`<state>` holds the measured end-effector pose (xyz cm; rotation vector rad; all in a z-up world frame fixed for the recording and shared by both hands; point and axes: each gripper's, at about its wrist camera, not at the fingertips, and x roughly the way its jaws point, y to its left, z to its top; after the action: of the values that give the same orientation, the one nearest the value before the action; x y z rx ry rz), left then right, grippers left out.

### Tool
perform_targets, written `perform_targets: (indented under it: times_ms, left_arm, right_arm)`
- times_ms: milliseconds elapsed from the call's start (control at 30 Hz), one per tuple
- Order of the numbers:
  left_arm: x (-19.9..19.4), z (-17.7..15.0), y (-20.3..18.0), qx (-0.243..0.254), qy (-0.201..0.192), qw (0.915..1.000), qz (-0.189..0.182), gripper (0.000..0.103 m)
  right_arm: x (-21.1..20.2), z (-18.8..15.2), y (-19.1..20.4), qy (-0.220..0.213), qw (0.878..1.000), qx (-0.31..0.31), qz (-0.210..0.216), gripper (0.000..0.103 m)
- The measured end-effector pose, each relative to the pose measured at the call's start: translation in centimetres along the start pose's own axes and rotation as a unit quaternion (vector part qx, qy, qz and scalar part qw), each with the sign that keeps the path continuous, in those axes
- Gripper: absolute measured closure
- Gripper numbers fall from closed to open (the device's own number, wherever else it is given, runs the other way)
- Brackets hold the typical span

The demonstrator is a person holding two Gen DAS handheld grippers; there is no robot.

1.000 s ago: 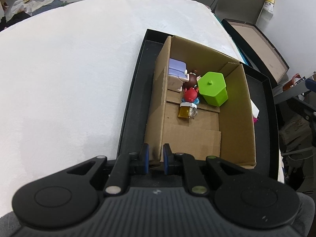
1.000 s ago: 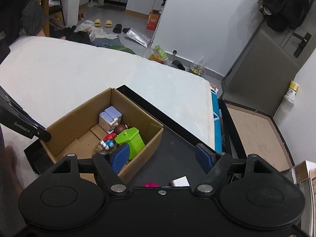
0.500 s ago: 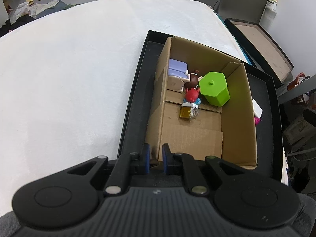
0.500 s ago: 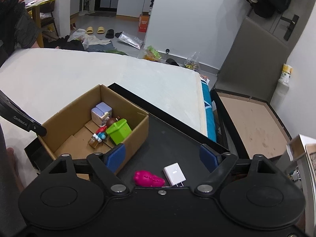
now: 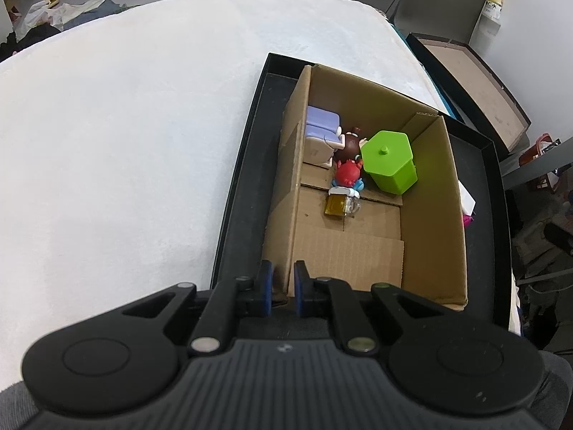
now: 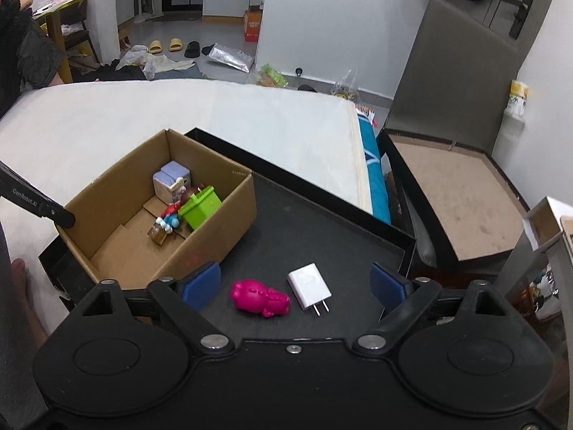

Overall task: Organize rigid objects
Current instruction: 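Move the right tool back over the tray to the pink pig toy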

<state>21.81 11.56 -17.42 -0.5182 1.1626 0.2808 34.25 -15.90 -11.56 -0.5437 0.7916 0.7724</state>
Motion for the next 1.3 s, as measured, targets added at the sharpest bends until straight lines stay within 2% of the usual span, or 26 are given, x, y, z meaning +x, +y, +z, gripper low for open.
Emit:
perform_targets:
  times_ms: [700, 1300]
  left_arm:
    - [0.9, 0.3, 0.6, 0.003, 0.004, 0.9999, -0.016, 0.092]
    - [1.6, 0.7, 0.8, 0.0, 0.011, 0.9996, -0.027, 0.091]
  right_arm:
    - [5.2, -1.4, -0.1, 0.065, 0.995, 0.076, 0.03, 0.011]
    - [10.1, -1.3, 1.3, 0.11, 0.991, 0.059, 0.037, 0.011]
